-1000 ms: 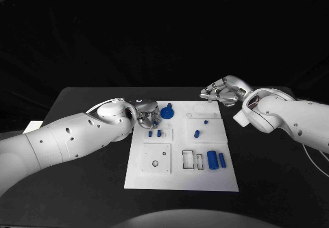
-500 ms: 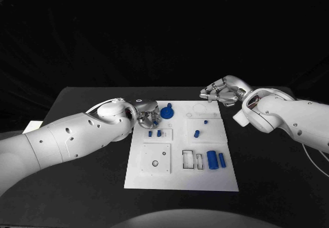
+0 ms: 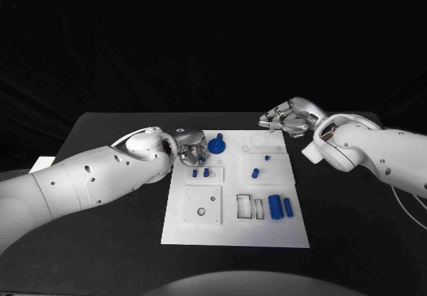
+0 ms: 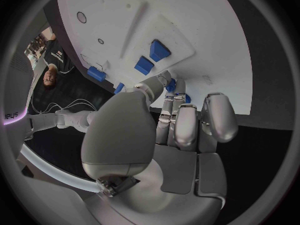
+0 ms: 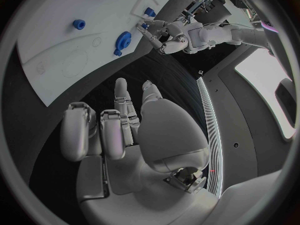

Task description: Assemble the parts on the task board

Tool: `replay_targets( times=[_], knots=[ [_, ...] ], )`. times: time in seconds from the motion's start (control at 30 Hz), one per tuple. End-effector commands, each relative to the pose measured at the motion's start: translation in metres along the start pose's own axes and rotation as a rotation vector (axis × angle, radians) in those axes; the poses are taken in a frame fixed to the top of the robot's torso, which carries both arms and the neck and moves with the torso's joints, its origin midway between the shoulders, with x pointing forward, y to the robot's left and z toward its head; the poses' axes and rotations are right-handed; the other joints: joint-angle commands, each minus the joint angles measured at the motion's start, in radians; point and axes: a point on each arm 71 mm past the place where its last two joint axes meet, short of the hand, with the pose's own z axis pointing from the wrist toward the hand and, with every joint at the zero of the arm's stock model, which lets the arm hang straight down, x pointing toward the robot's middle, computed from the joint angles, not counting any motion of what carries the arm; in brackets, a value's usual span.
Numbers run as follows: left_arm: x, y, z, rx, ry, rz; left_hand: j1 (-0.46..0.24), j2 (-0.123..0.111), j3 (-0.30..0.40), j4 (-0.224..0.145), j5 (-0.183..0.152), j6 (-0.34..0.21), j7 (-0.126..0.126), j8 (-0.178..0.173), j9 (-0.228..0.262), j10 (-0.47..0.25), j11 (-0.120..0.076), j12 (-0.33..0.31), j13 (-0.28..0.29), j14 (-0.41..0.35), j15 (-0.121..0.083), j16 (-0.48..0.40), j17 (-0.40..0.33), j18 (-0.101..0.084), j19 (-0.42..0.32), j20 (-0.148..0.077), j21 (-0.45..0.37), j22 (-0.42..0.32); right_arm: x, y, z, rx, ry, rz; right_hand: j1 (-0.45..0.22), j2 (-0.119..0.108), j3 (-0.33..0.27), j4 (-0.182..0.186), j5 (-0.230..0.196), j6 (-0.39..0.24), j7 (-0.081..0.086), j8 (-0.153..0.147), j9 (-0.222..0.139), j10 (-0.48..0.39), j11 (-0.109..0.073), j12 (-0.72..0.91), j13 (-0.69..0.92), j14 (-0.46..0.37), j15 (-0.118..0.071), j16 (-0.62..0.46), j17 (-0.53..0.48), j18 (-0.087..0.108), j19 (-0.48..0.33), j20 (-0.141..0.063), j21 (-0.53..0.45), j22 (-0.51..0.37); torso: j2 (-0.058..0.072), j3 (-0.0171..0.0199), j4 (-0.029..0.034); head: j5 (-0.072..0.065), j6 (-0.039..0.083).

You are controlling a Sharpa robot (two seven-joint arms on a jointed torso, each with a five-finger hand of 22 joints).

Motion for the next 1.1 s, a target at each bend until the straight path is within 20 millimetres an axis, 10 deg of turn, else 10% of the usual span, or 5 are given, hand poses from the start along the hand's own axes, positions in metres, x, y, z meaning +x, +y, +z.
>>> replay_targets(
  times=[0.03, 1.1],
  knots=[
    [-0.0003, -0.0025, 0.0005, 0.012, 0.001, -0.005, -0.007, -0.006, -0.005, 0.002, 0.004, -0.005, 0.0, -0.002, -0.001, -0.008, -0.002, -0.007, 0.001, 0.007, -0.005, -0.003, -0.002, -0.018, 0.028, 0.0, 0.007, 0.003, 0.0012, 0.001, 0.0003, -0.012, 0.007, -0.001, 0.0, 0.006, -0.006, -0.002, -0.003, 0.005, 0.002, -0.005, -0.002, 0.005, 0.0, -0.004, -0.002, 0.073, -0.004, -0.003, 0.118, 0.008, -0.005, 0.0, -0.005, -0.001, 0.0, -0.0001, -0.0006, -0.001, 0.0],
    [0.0001, -0.0014, -0.0001, 0.0, 0.007, -0.004, -0.013, -0.01, -0.012, 0.011, 0.008, -0.016, 0.002, -0.003, -0.002, -0.037, 0.003, -0.016, 0.003, 0.006, -0.001, -0.008, -0.013, -0.018, 0.029, 0.003, 0.009, 0.006, 0.0017, 0.0013, 0.0007, -0.013, 0.007, 0.001, 0.0, 0.006, -0.006, -0.002, -0.003, 0.005, 0.002, -0.005, -0.002, 0.005, 0.0, -0.004, -0.002, 0.073, -0.004, -0.003, 0.118, 0.008, -0.005, 0.0, -0.005, -0.001, 0.0, -0.0003, -0.0002, 0.0, 0.001]
  ],
)
